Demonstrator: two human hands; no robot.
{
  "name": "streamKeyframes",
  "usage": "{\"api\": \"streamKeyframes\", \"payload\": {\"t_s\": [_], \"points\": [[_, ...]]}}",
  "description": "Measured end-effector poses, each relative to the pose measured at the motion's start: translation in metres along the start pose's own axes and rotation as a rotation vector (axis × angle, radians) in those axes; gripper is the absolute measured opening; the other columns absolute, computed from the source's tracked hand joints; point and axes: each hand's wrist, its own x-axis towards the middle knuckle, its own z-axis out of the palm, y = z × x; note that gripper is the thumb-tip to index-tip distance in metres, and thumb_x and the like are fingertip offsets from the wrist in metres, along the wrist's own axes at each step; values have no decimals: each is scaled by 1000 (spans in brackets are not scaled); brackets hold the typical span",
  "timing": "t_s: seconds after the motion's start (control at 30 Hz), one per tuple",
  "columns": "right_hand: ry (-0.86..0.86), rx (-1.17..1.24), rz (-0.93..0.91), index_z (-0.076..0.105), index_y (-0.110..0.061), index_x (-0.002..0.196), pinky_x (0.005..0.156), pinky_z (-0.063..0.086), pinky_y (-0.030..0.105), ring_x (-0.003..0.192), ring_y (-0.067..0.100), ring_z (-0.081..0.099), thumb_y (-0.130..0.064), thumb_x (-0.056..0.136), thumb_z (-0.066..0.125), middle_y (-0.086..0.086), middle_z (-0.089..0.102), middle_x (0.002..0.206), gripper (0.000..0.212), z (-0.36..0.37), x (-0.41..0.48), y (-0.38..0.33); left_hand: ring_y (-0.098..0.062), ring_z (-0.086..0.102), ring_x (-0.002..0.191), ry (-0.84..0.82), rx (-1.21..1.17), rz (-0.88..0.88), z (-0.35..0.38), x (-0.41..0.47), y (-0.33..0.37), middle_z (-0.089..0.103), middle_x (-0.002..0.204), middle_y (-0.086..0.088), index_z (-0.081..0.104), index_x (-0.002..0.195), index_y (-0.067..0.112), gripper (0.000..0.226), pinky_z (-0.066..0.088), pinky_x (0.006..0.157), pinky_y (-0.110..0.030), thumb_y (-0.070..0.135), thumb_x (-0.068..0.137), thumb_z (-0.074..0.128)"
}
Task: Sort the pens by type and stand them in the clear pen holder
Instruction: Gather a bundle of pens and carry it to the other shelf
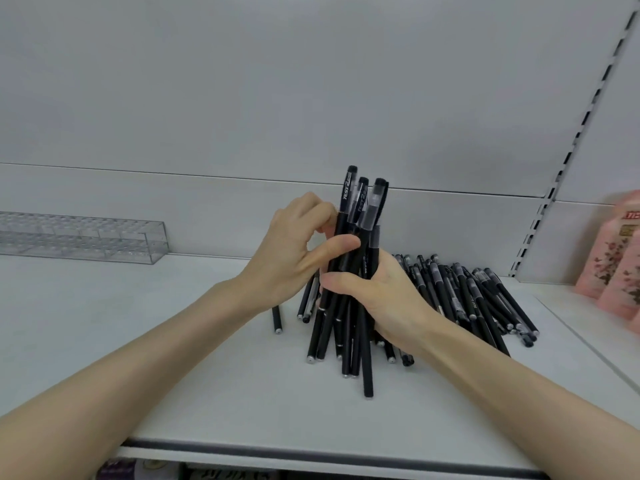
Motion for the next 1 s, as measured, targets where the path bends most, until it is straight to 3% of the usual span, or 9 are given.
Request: {"api": "streamKeyframes", "payload": {"t_s": [0.07,0.17,0.27,0.43,0.57,0.67,0.77,0.9,1.0], "points": [[25,-22,-4,58,-6,97,73,53,42,74,18,56,-11,79,66,7,55,80,20,-1,-2,-2,-3,50,79,31,-128,-115,-2,5,8,49,85,11,41,84,30,26,42,77,-21,51,79,55],[61,-73,-40,54,2,92,64,48,31,64,15,52,-6,82,64,3,53,69,16,-2,-5,-8,-2,63,89,11,-516,-272,-9,17,25,55,108,9,38,114,29,55,49,78,-19,42,71,69],[102,-112,-76,51,4,85,51,39,19,55,13,43,3,82,61,-1,46,60,11,-2,-6,-14,-21,68,97,-31,-594,-239,-11,29,41,55,123,-5,28,134,36,82,54,87,-32,30,69,77],[137,-115,-103,53,7,90,55,45,25,61,20,51,8,78,63,21,52,70,15,0,-13,-9,-27,68,95,-53,-661,-265,-5,26,48,65,106,-11,44,131,23,68,55,85,-33,4,74,76],[156,-114,-114,55,8,82,58,46,27,60,19,53,0,80,68,18,56,67,16,4,-12,-6,-18,65,74,-75,-730,-253,-3,24,54,64,85,-3,48,127,17,61,53,69,-24,-4,74,72],[165,-119,-98,55,6,73,57,45,21,58,14,52,-1,78,71,9,53,62,19,4,-13,-4,-18,64,66,-121,-712,-231,0,24,57,65,86,-7,49,121,12,55,52,65,-26,-8,75,71],[107,-124,-16,58,-3,71,59,46,16,59,8,54,1,75,74,0,56,63,17,1,-15,-4,-18,66,72,-140,-709,-290,4,20,52,69,87,-7,50,118,12,54,54,69,-29,-8,73,73],[64,-120,55,62,-4,73,69,49,25,68,13,59,-4,75,74,3,62,71,13,-2,-11,-5,-17,67,93,-97,-671,-268,6,22,46,67,105,-6,51,119,17,63,56,79,-30,0,65,80],[9,-142,80,65,-5,74,73,53,24,73,13,64,-2,75,75,5,67,77,10,-1,-13,-4,-19,68,93,-113,-621,-241,9,18,44,63,108,-10,50,123,18,64,56,80,-31,-5,70,78]]}}
